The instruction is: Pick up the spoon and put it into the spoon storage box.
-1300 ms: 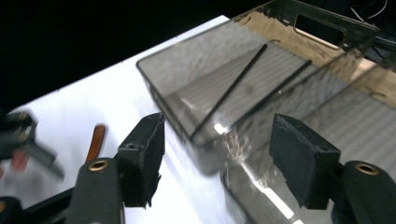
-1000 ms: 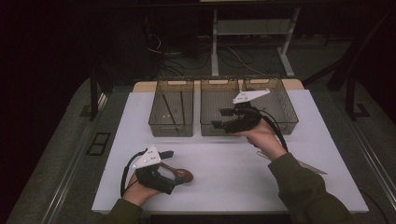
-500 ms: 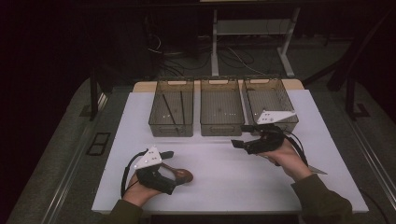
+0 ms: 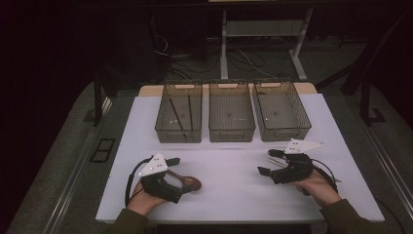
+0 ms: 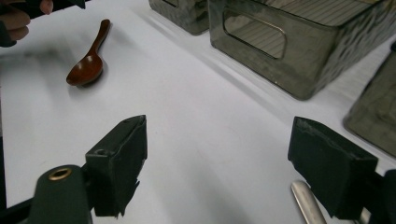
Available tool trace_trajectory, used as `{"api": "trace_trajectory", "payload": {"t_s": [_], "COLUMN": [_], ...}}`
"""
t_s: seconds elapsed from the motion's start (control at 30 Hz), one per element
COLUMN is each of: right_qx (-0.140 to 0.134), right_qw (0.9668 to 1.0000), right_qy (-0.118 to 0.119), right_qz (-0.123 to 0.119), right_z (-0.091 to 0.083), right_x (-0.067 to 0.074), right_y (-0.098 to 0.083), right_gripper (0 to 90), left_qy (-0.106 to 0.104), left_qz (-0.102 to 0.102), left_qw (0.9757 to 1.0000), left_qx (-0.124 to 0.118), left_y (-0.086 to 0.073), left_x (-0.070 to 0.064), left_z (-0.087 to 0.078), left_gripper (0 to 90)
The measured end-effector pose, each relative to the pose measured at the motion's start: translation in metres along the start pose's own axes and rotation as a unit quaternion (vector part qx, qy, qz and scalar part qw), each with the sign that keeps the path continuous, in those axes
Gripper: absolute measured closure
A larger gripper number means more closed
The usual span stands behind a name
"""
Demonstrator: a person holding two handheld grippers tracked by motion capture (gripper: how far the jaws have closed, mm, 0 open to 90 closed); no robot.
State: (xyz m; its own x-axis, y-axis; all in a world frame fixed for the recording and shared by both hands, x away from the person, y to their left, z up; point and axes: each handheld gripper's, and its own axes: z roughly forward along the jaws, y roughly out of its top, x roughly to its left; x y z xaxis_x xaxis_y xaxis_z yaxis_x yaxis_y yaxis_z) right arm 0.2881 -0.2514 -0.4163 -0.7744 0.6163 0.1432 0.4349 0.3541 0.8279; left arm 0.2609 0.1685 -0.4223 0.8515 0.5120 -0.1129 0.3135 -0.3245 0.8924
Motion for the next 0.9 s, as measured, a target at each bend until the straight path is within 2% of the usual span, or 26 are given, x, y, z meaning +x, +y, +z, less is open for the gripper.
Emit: {"api": "trace_trajectory", "payload": {"t_s": [0.13, 0.3, 0.43, 0.57, 0.73, 0.9], "right_qx": [-0.002, 0.004, 0.000, -0.001, -0.005, -0.007], "right_qw": [0.9999, 0.9997, 0.9993, 0.9988, 0.9984, 0.9985], "right_qy": [-0.008, -0.023, -0.030, -0.044, -0.051, -0.049], "right_qz": [0.007, 0.002, 0.020, 0.022, 0.024, 0.025], "right_z": [-0.006, -0.012, -0.020, -0.027, -0.038, -0.040], "right_x": [-0.003, -0.002, -0.004, -0.005, -0.006, -0.005], "right_y": [-0.008, -0.020, -0.031, -0.039, -0.049, -0.051], "right_gripper": [17.7, 17.6, 17.6, 17.6, 17.6, 17.6], "left_qy": [0.001, 0.003, 0.005, 0.007, 0.011, 0.015], "left_qz": [0.000, 0.000, -0.004, -0.003, -0.005, 0.004], "left_qw": [1.0000, 1.0000, 1.0000, 1.0000, 0.9999, 0.9998], "left_qx": [0.000, -0.001, -0.002, 0.001, 0.003, 0.010], "left_y": [0.000, -0.001, -0.001, -0.002, -0.002, 0.001], "left_x": [0.000, 0.001, 0.002, 0.003, 0.004, 0.003], "left_z": [0.000, -0.002, -0.003, -0.004, -0.007, -0.009], "left_gripper": [0.0, 0.0, 0.0, 0.0, 0.0, 8.8]}}
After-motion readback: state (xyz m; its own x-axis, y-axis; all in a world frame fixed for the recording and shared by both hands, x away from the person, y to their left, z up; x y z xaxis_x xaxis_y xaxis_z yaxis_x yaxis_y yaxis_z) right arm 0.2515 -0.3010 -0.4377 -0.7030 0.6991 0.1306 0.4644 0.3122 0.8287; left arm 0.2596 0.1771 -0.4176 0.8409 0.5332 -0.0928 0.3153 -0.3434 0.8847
